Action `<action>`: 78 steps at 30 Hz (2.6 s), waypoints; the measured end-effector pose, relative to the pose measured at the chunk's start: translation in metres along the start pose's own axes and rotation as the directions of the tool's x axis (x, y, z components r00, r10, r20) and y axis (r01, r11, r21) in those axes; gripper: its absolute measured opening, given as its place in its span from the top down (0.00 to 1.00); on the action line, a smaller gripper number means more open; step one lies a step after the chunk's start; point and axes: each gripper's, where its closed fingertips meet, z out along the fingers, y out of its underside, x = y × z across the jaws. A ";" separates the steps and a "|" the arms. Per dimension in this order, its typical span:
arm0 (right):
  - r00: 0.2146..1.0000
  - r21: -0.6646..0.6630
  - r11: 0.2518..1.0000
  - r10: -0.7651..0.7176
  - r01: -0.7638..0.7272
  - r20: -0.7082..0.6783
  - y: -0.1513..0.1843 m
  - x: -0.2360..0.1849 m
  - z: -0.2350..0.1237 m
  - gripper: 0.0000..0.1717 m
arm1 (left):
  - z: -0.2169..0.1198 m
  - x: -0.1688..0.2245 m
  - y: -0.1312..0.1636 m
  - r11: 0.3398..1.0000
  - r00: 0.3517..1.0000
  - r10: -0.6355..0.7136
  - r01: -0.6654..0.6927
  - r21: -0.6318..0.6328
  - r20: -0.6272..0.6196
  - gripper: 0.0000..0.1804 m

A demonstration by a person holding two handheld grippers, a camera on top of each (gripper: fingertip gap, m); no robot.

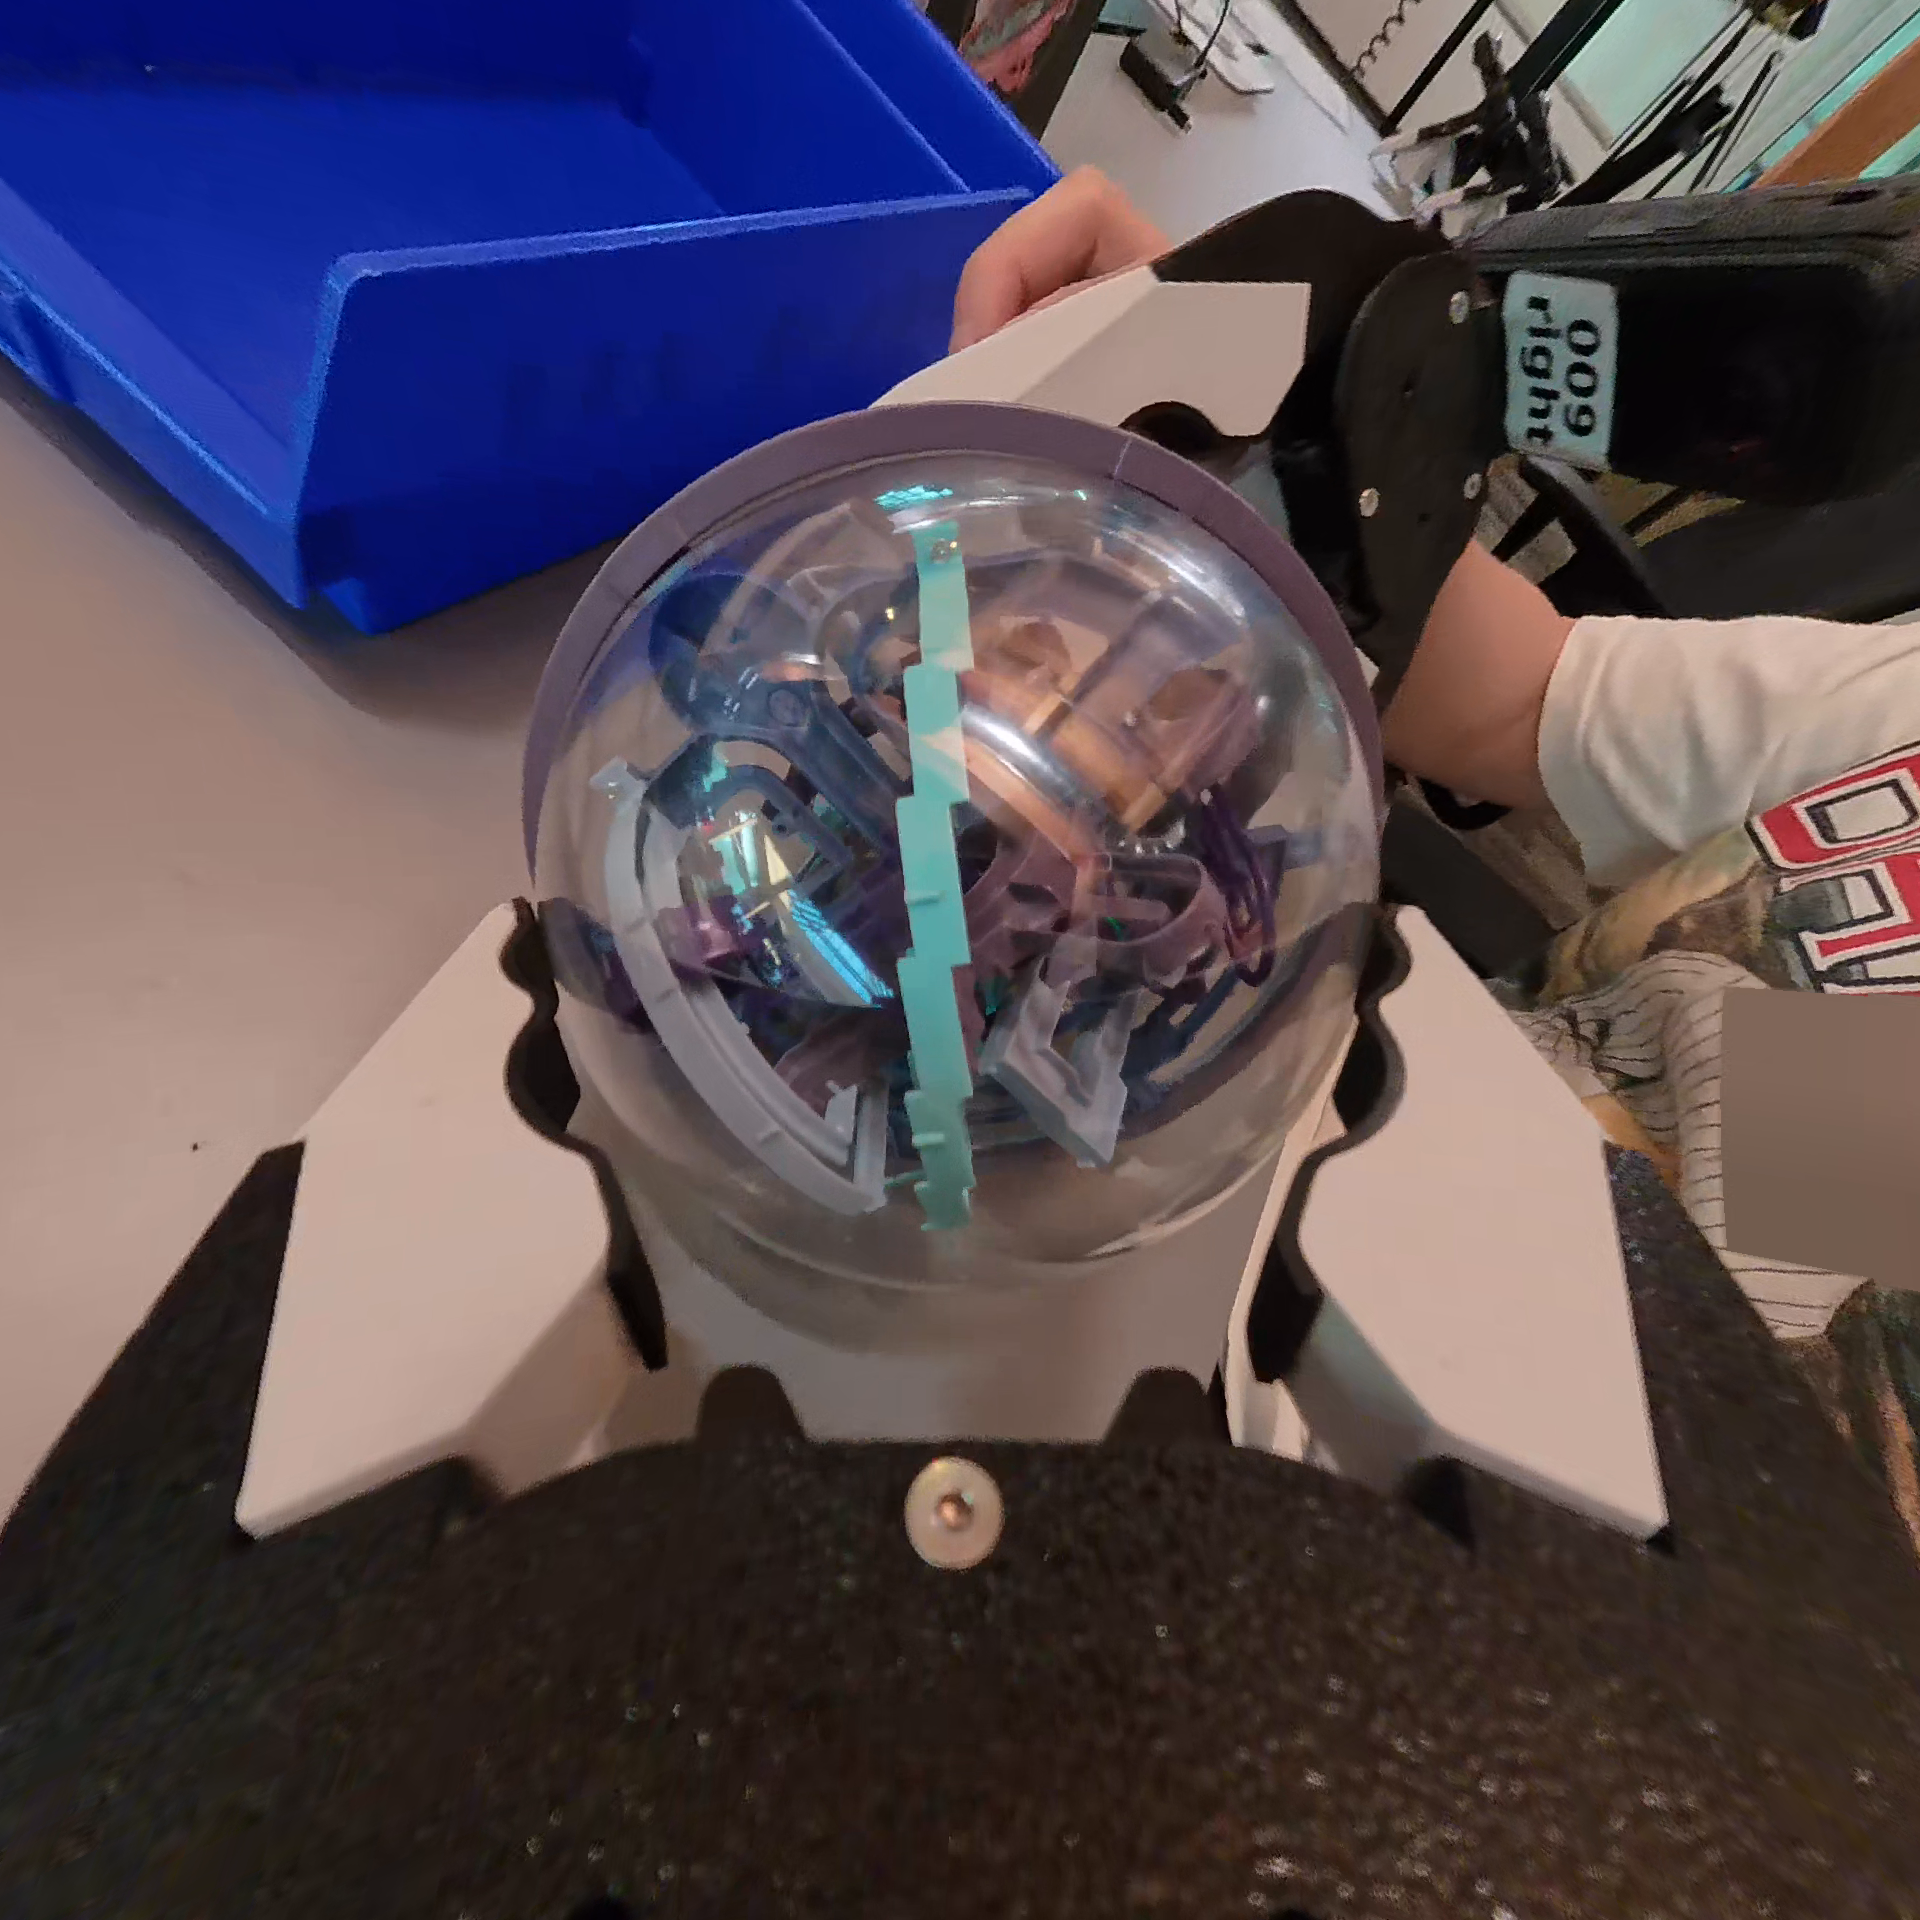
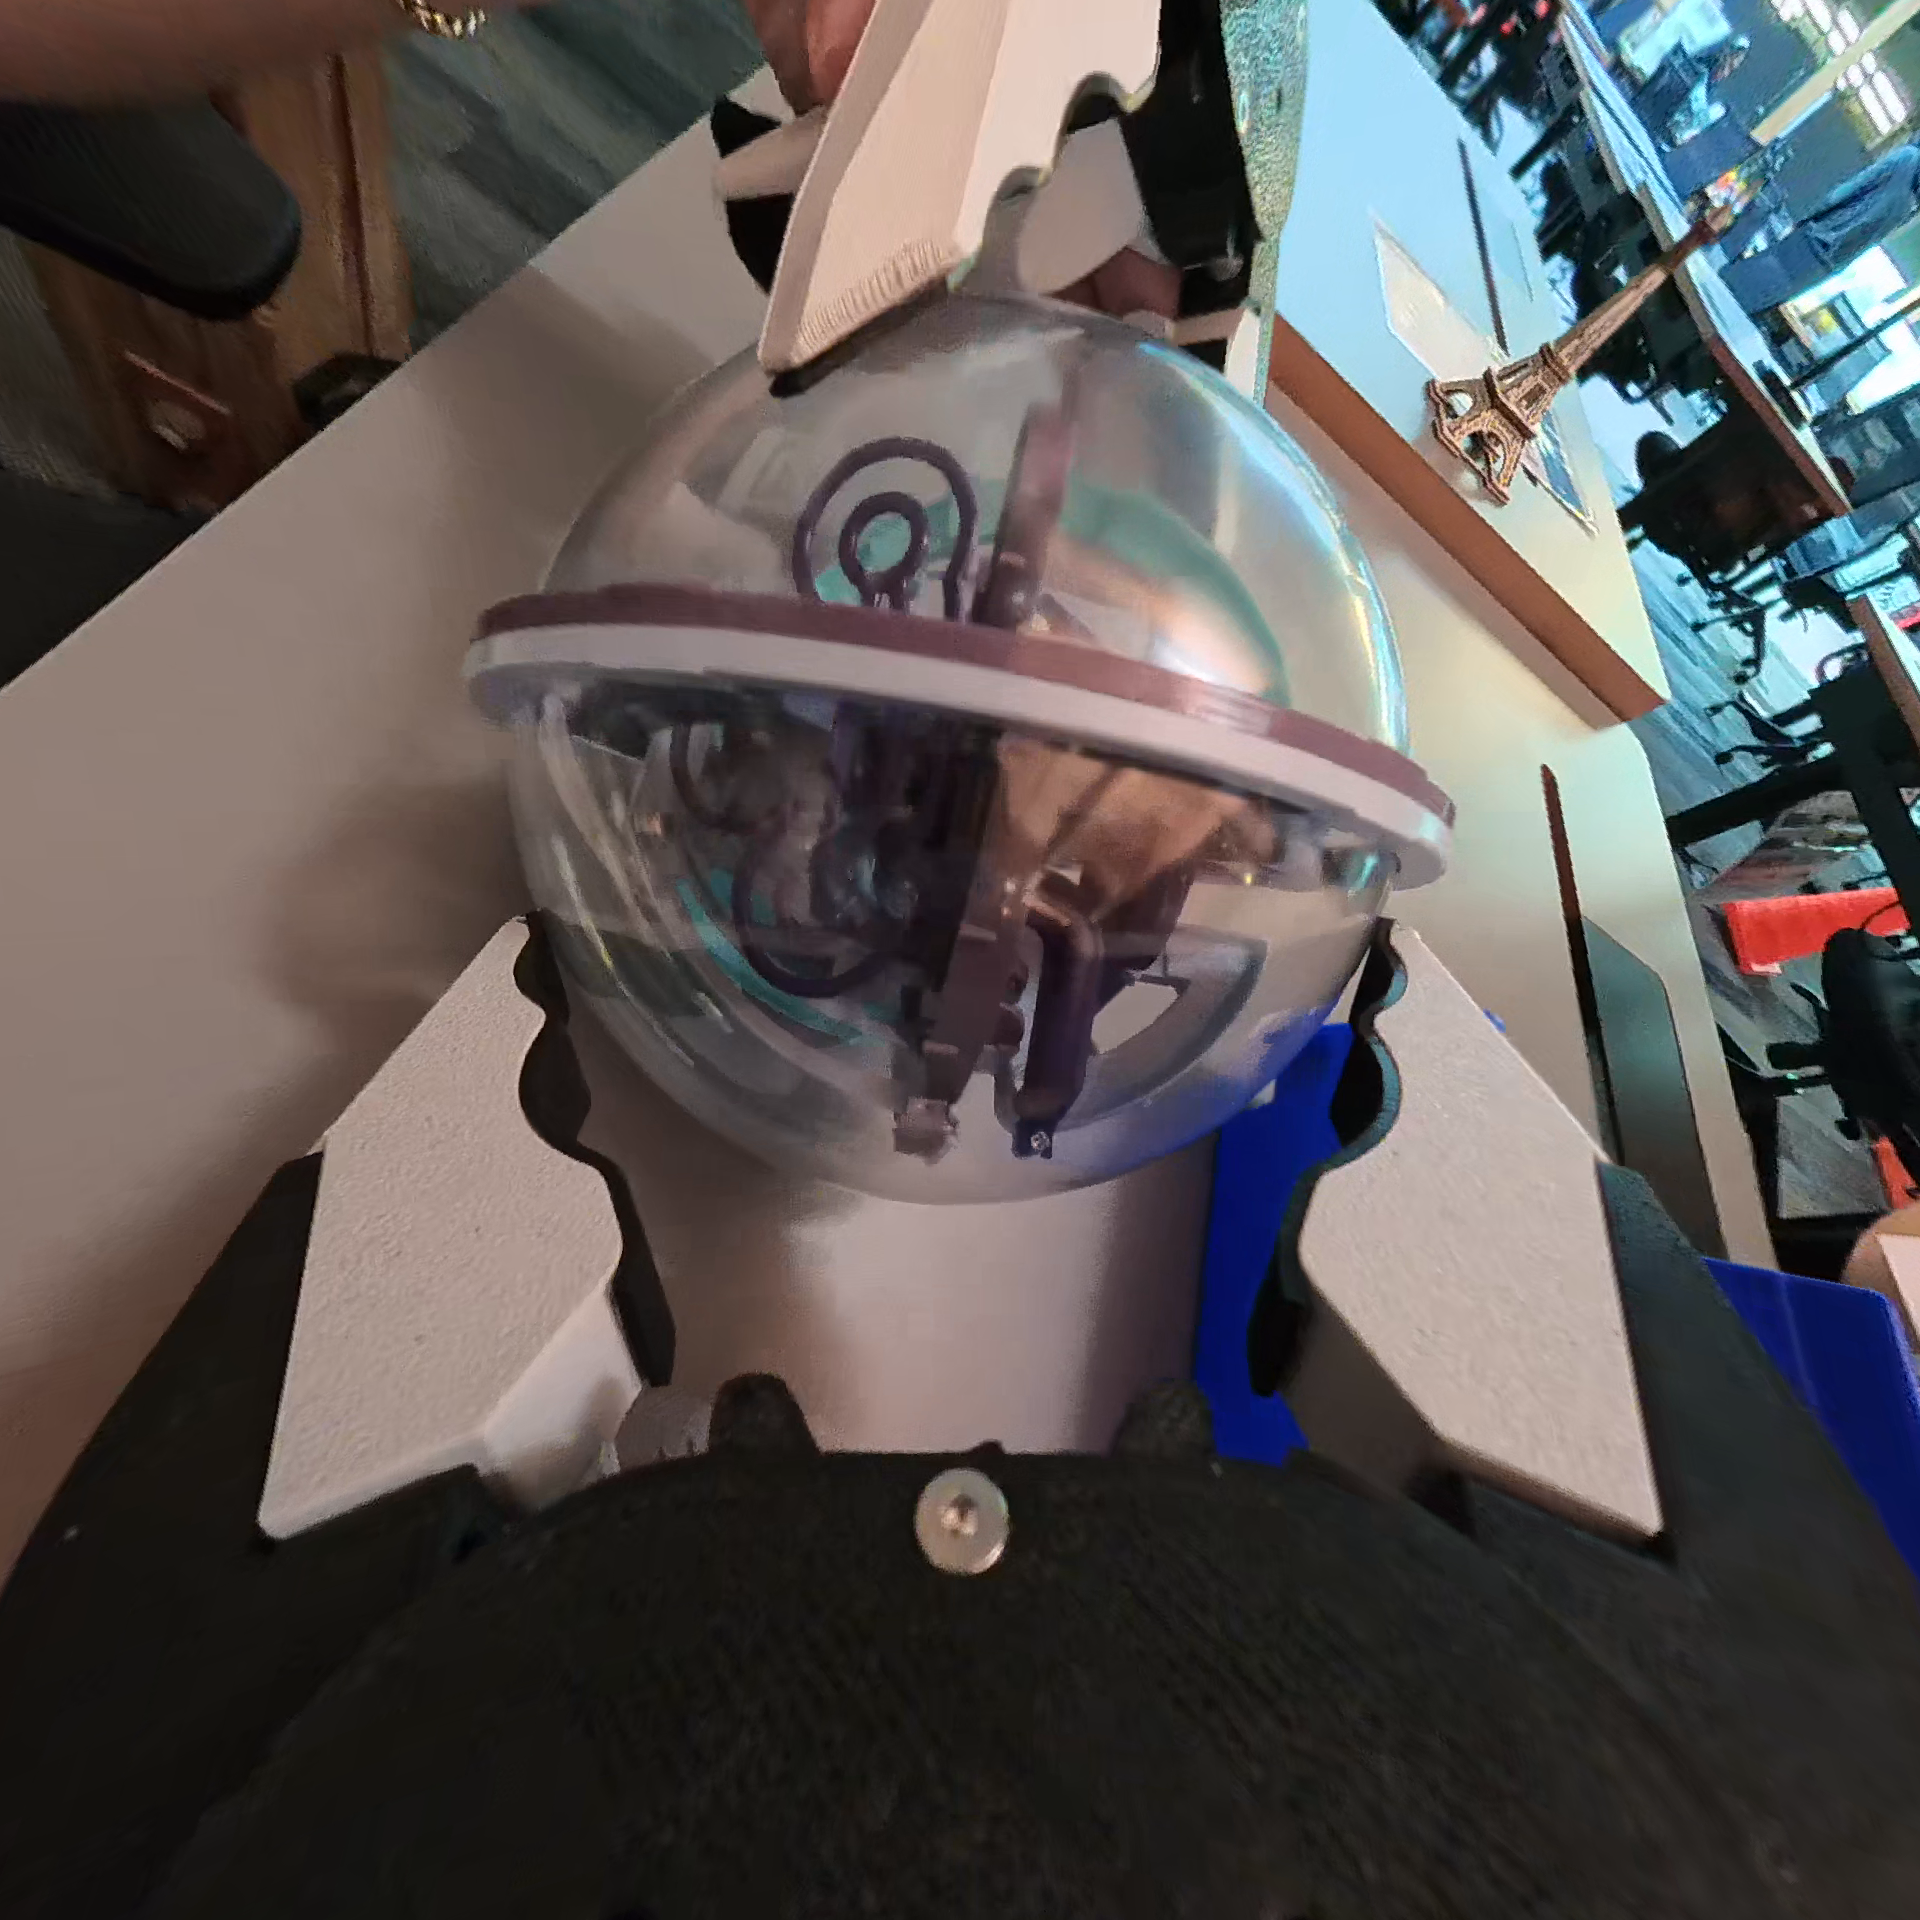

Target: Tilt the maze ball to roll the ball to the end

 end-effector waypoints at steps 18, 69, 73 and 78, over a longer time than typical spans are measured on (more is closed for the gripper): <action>0.997 -0.005 0.997 0.070 -0.071 -0.012 -0.002 -0.001 0.010 0.13 | -0.005 -0.003 0.000 0.999 0.997 0.019 -0.015 0.051 -0.077 0.19; 0.966 0.006 0.966 0.257 -0.257 -0.038 0.003 0.008 0.018 0.21 | -0.022 -0.022 -0.018 0.981 0.993 -0.117 0.115 0.156 -0.002 0.23; 0.963 -0.012 0.964 0.265 -0.266 -0.038 0.007 0.007 0.019 0.24 | -0.023 -0.024 -0.021 0.978 0.992 -0.121 0.116 0.172 0.021 0.23; 0.981 -0.070 0.979 0.193 -0.193 -0.006 0.015 -0.004 0.022 0.35 | -0.031 -0.022 -0.023 0.983 0.997 -0.059 0.049 0.176 0.053 0.24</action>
